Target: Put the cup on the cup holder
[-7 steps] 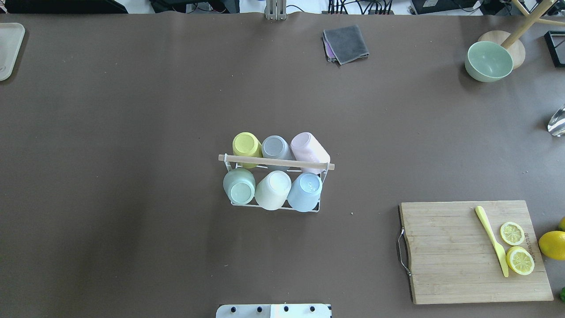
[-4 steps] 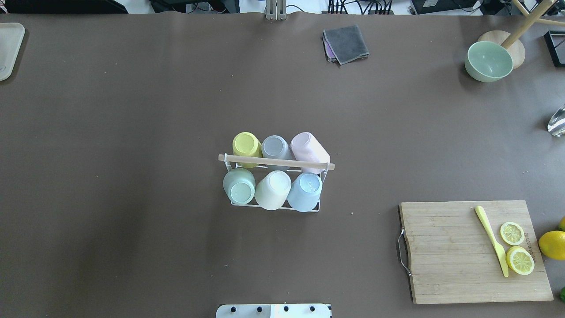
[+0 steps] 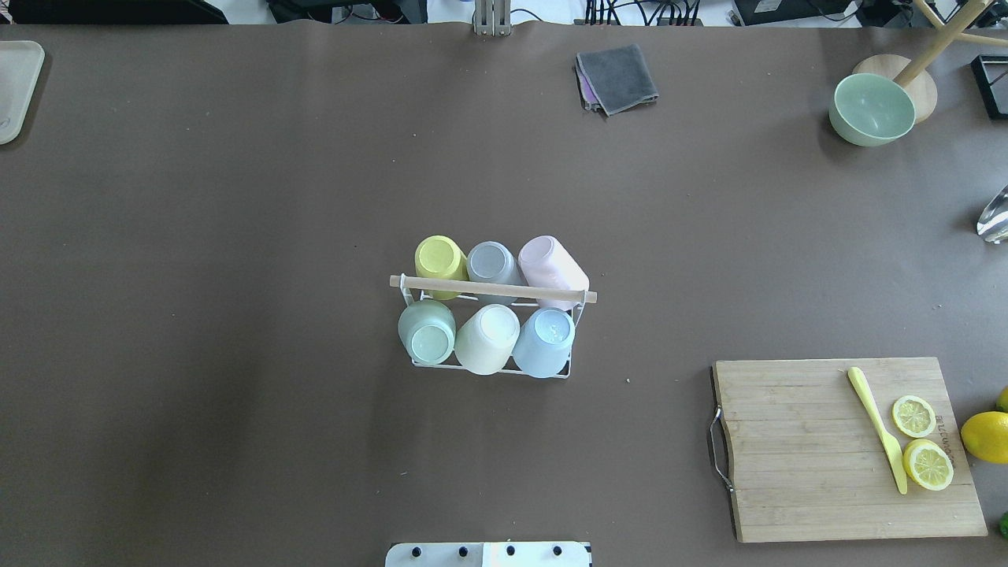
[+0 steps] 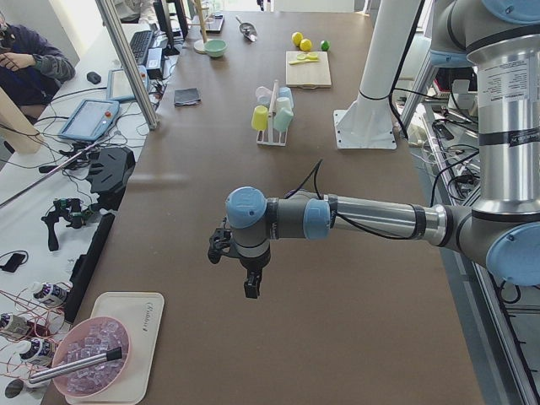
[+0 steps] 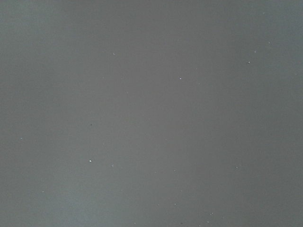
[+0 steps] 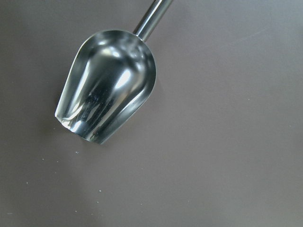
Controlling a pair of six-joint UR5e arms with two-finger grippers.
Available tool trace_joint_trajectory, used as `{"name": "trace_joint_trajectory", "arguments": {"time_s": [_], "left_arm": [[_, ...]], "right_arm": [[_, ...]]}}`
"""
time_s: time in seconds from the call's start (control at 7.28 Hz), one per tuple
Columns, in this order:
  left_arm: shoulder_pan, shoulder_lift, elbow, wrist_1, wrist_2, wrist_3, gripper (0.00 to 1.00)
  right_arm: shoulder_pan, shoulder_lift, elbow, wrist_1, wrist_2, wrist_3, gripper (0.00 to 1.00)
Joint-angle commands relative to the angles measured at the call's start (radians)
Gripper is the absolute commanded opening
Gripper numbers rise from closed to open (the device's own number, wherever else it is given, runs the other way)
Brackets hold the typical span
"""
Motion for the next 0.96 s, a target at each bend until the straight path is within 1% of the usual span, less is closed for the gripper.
{"name": "trace_joint_trajectory", "arguments": {"time_s": [0.0, 0.55, 0.82], "left_arm": [[0.0, 0.0, 0.003, 0.001, 0.0, 0.0, 0.98], [0.0, 0.0, 0.008, -0.001, 0.0, 0.0, 0.98], [0.0, 0.0, 0.009, -0.001, 0.0, 0.0, 0.98]], "right_arm": [[0.002, -0.001, 0.001, 0.001, -0.001, 0.0, 1.0], [0.007, -0.001, 0.0, 0.003, 0.013, 0.0, 1.0], [0.03, -0.003, -0.001, 0.006, 0.019, 0.0, 1.0]]}}
